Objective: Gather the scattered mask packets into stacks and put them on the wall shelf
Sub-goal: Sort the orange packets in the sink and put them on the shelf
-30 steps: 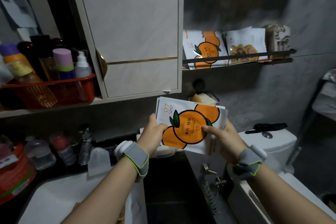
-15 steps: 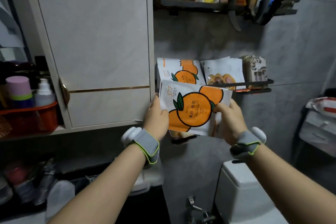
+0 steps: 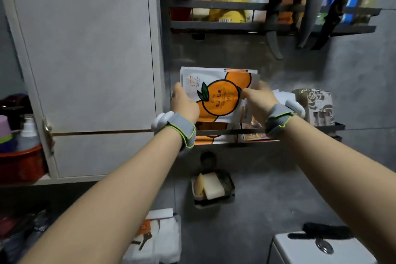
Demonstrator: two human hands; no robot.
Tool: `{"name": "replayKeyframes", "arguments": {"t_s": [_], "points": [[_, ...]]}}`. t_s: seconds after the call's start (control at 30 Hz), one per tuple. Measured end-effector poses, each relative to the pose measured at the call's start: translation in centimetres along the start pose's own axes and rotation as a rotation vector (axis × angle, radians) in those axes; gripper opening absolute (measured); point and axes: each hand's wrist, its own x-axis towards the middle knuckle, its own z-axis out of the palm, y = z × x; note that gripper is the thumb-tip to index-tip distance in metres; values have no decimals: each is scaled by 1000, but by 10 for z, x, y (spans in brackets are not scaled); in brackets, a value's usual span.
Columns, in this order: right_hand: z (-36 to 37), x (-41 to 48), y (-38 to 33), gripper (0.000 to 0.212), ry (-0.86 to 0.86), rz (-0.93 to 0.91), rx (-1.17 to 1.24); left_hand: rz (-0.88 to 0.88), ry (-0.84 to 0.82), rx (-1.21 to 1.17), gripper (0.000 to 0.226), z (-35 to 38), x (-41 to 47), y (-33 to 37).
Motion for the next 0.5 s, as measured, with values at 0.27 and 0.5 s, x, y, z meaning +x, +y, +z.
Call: {"name": "replayKeyframes", "arguments": {"t_s": [0.27, 0.5], "points": [[18, 26, 34, 24, -47, 85, -82, -91, 56, 69, 47, 19, 14, -20], [22, 21, 50, 36, -111, 171, -279, -114, 106, 118, 80, 33, 8, -29]]}}
